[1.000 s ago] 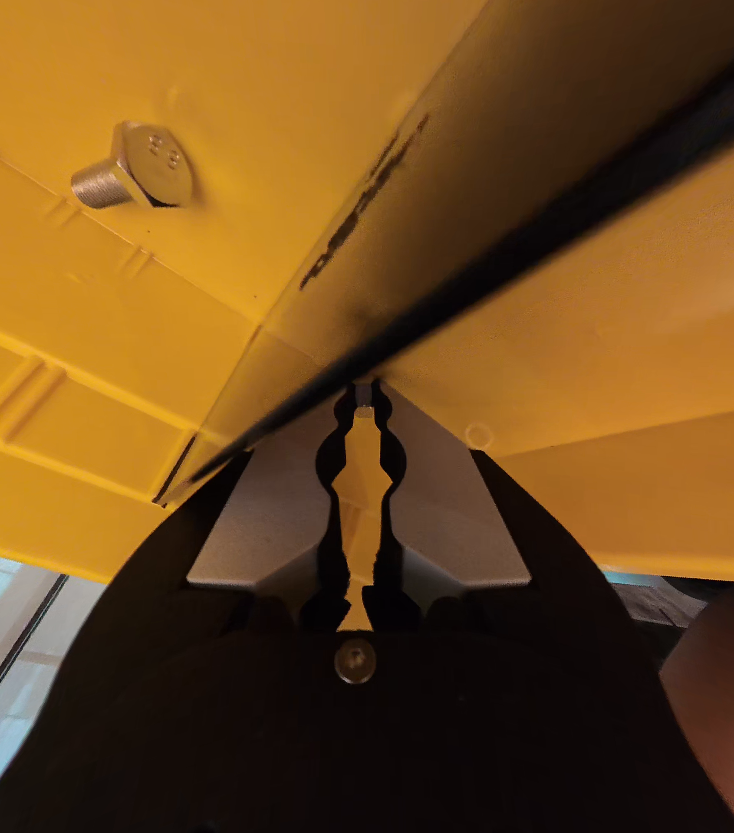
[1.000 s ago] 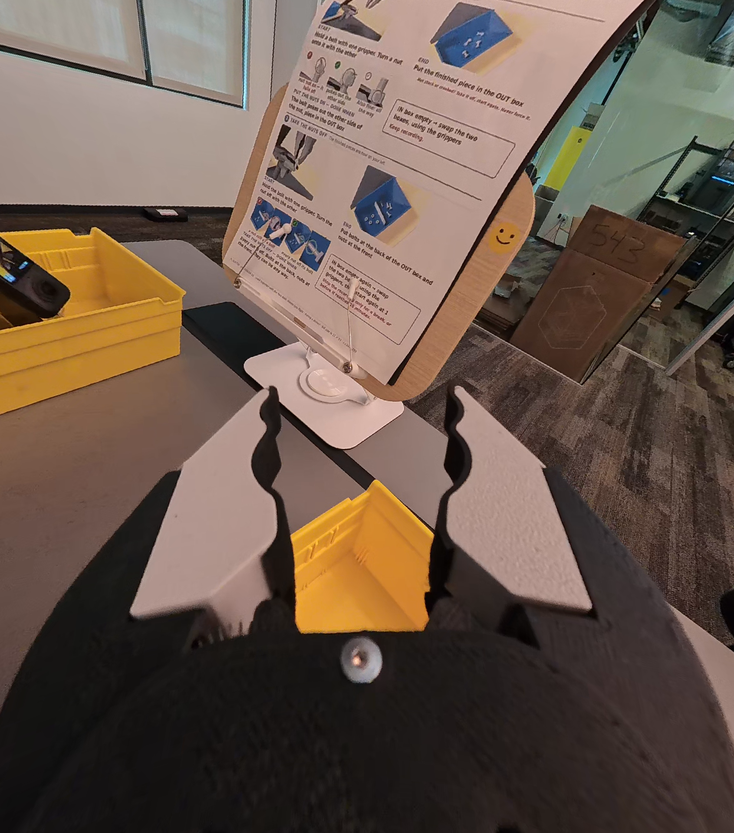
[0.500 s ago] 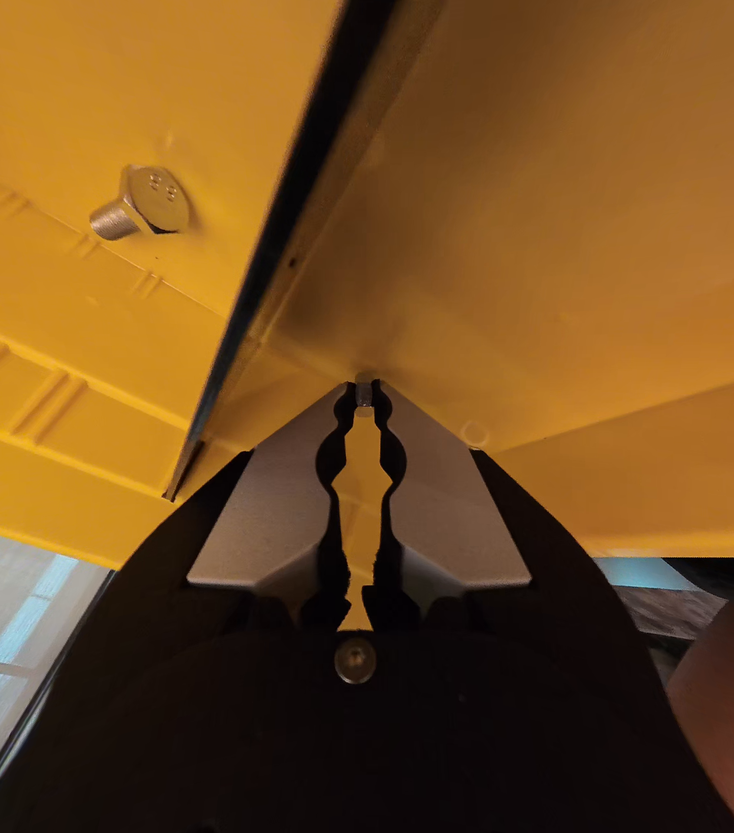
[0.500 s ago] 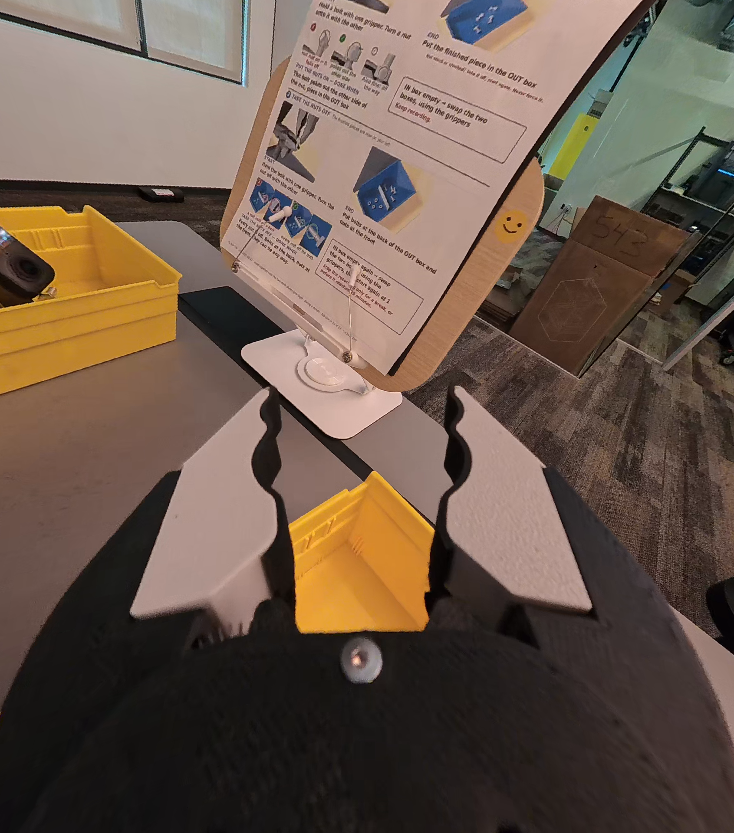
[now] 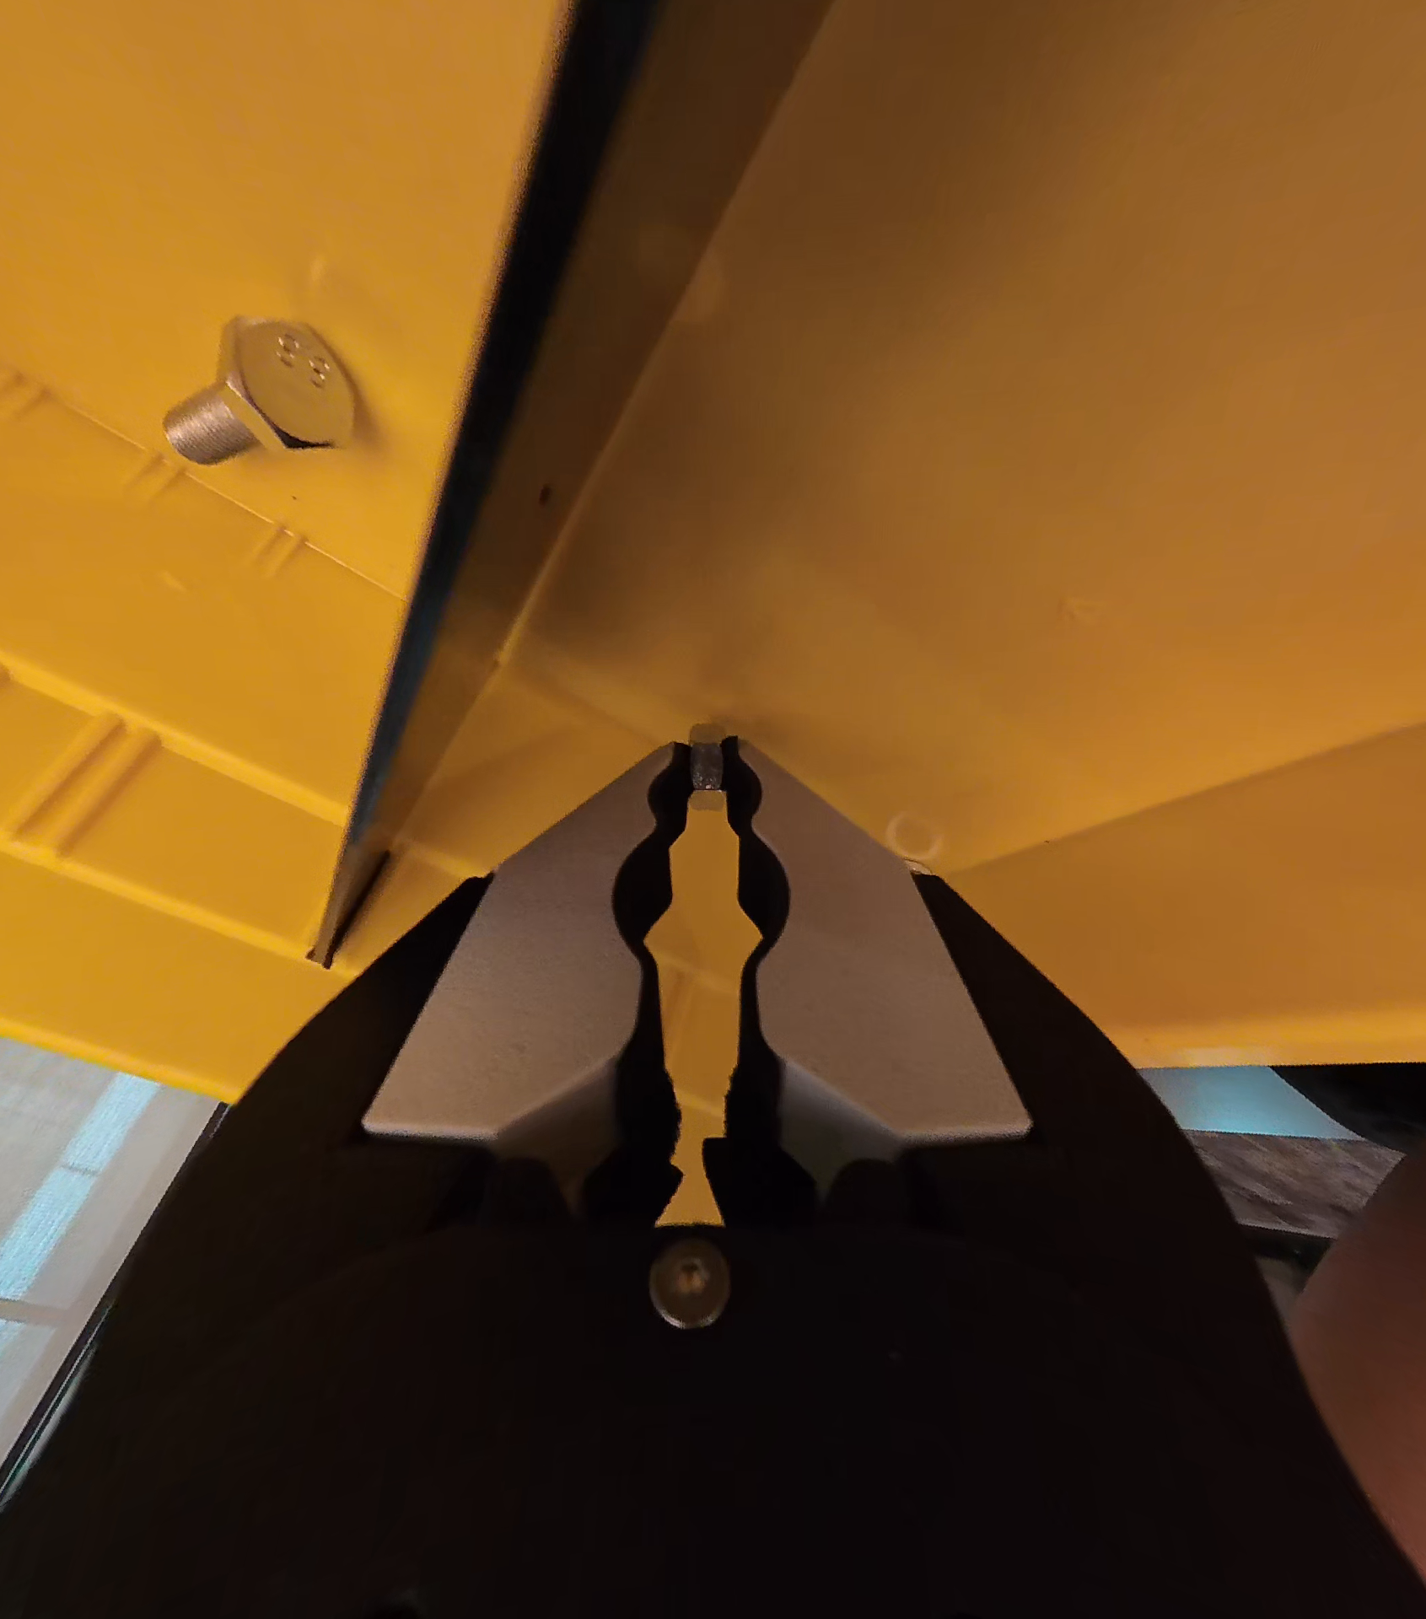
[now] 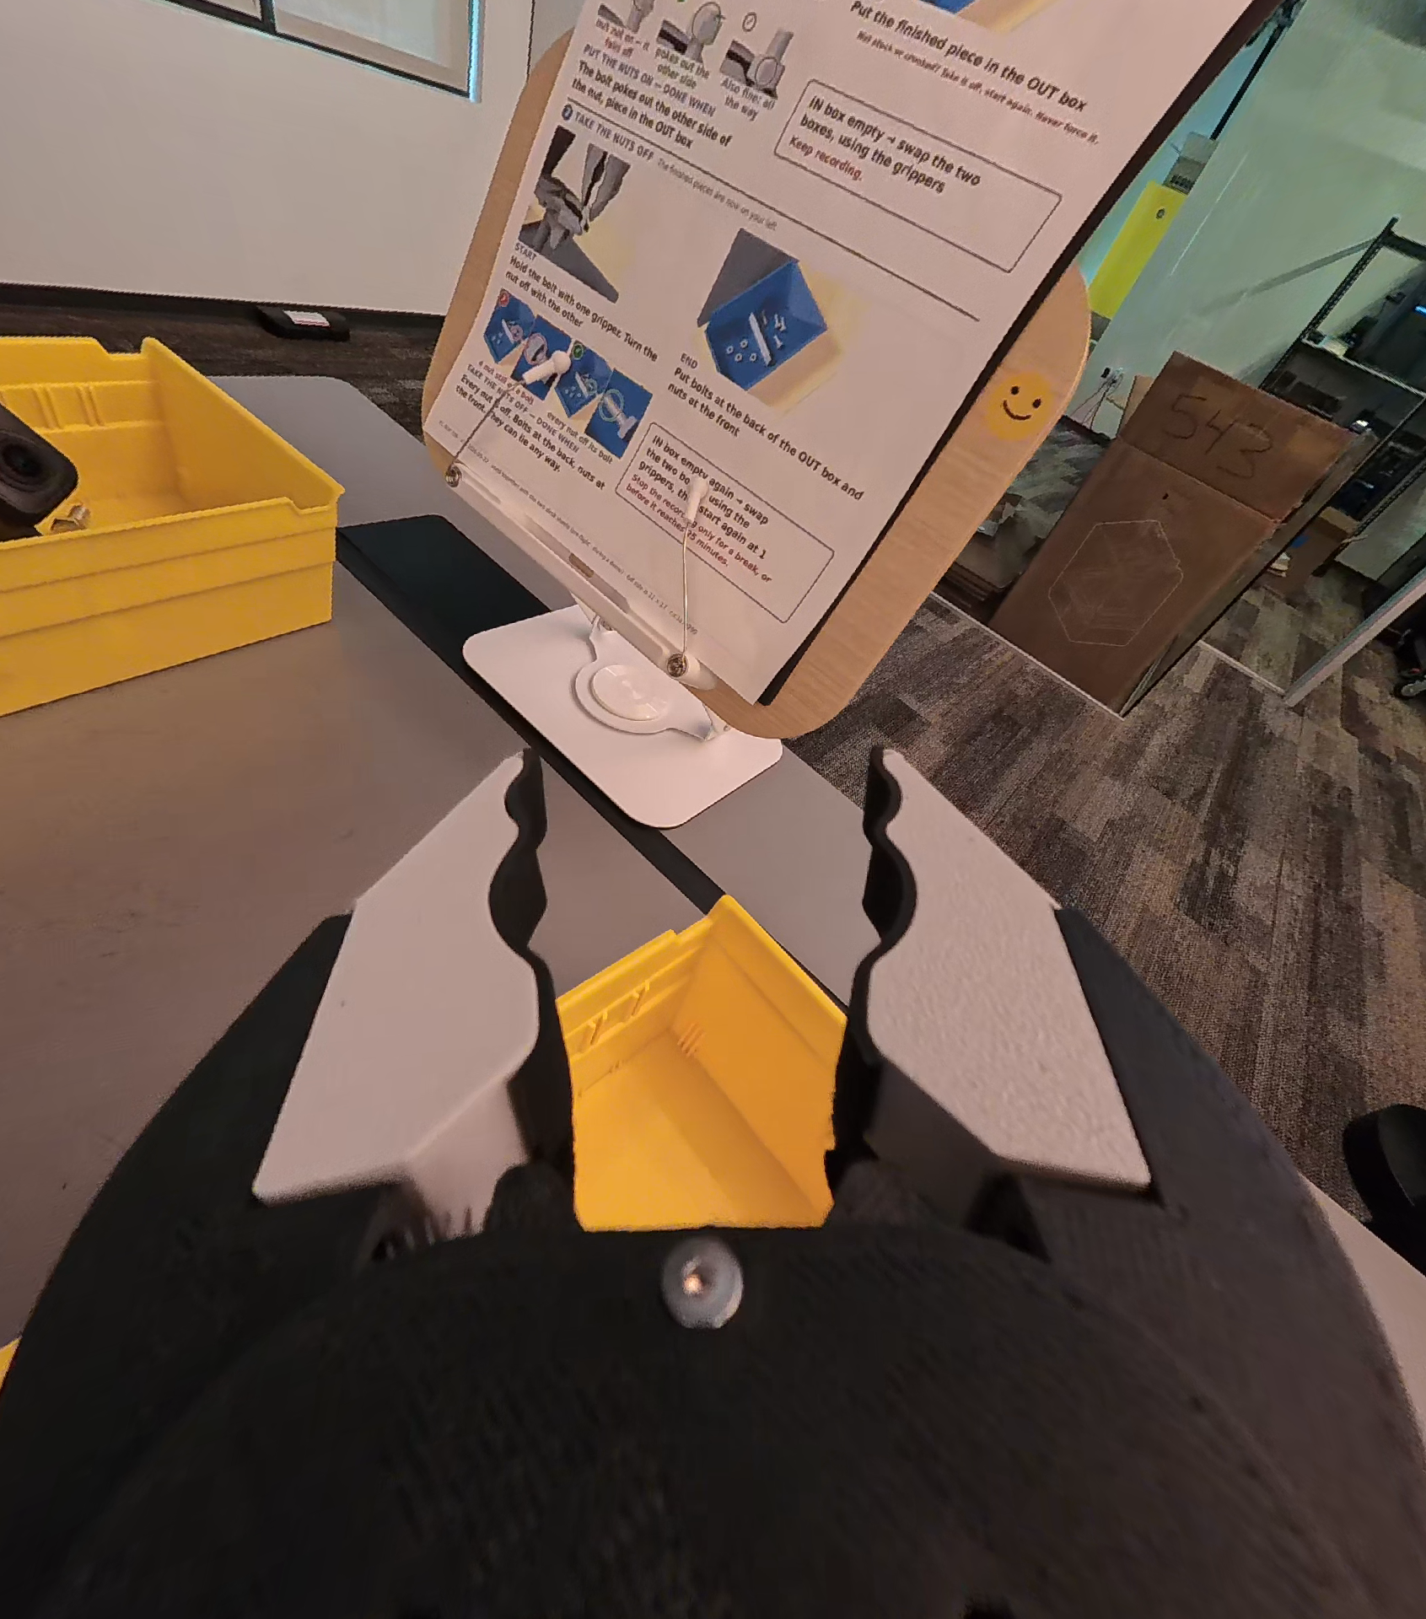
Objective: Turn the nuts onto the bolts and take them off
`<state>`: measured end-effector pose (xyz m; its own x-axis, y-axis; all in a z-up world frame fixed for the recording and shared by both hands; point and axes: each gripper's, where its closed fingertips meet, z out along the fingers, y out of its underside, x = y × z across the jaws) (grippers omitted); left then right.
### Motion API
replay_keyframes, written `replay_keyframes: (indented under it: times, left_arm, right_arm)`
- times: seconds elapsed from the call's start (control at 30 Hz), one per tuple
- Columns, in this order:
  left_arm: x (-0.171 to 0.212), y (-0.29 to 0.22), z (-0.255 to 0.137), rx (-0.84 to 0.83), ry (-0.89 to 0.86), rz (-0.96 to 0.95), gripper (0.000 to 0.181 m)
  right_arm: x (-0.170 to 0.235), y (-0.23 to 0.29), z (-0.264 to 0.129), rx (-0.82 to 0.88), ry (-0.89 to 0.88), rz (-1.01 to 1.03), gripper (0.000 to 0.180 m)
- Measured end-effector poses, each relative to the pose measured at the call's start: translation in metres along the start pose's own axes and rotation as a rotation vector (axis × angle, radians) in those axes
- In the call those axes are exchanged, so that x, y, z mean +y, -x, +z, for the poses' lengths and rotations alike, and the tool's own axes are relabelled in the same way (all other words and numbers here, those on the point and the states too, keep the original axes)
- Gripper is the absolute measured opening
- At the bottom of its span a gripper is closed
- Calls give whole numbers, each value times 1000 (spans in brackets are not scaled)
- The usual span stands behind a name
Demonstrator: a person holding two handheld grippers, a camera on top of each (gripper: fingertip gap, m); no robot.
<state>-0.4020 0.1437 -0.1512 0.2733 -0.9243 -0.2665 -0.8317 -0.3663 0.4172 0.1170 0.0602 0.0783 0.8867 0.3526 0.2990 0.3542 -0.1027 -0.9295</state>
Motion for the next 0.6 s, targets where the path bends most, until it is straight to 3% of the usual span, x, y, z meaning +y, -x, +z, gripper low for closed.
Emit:
replay_keyframes:
  times: [0.6]
  left_arm:
    - [-3, -1, 2, 6, 4, 15, 6]
  right_arm:
    - [9, 2, 5, -10, 41, -18, 73]
